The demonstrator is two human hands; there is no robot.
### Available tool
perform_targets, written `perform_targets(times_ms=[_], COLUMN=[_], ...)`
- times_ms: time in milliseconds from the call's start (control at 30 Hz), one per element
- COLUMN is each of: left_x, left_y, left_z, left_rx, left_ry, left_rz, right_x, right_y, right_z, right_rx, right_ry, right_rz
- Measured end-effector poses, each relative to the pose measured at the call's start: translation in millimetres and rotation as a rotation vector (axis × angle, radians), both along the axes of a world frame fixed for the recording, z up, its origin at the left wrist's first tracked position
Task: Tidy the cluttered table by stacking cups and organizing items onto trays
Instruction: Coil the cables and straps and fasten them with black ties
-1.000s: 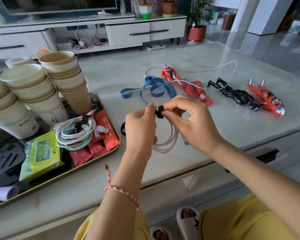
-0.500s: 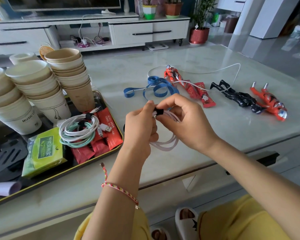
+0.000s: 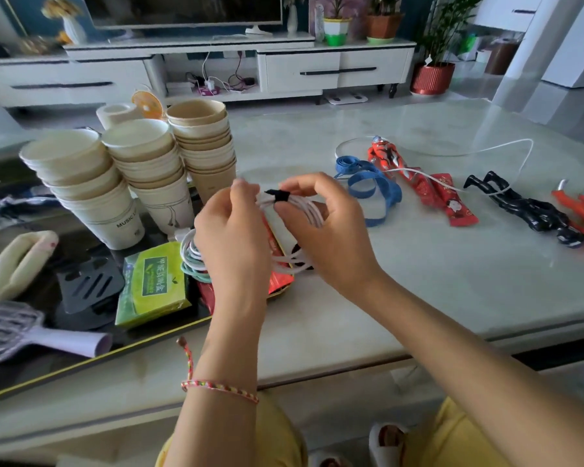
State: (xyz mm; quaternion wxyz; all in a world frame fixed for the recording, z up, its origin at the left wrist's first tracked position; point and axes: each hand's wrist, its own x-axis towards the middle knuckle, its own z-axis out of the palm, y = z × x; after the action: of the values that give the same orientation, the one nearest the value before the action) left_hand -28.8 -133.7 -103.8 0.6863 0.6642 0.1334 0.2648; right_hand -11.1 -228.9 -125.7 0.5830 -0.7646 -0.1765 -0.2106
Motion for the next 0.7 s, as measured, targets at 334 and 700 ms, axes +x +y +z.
perform_targets(times_ms=[334, 700], left_x=[4, 2], left_y=[73, 83], left_z=[-9, -29], left_rx=[-0.016, 0.416], left_ry=[-0.247, 0.103], left_rz=[0.436, 0.311], right_x=[21, 35], right_y=[101, 112], right_z=[1, -22], right_rx=[-0.048, -0.789], right_ry=[-0.082, -0.185], right_rz=[0.074, 0.026])
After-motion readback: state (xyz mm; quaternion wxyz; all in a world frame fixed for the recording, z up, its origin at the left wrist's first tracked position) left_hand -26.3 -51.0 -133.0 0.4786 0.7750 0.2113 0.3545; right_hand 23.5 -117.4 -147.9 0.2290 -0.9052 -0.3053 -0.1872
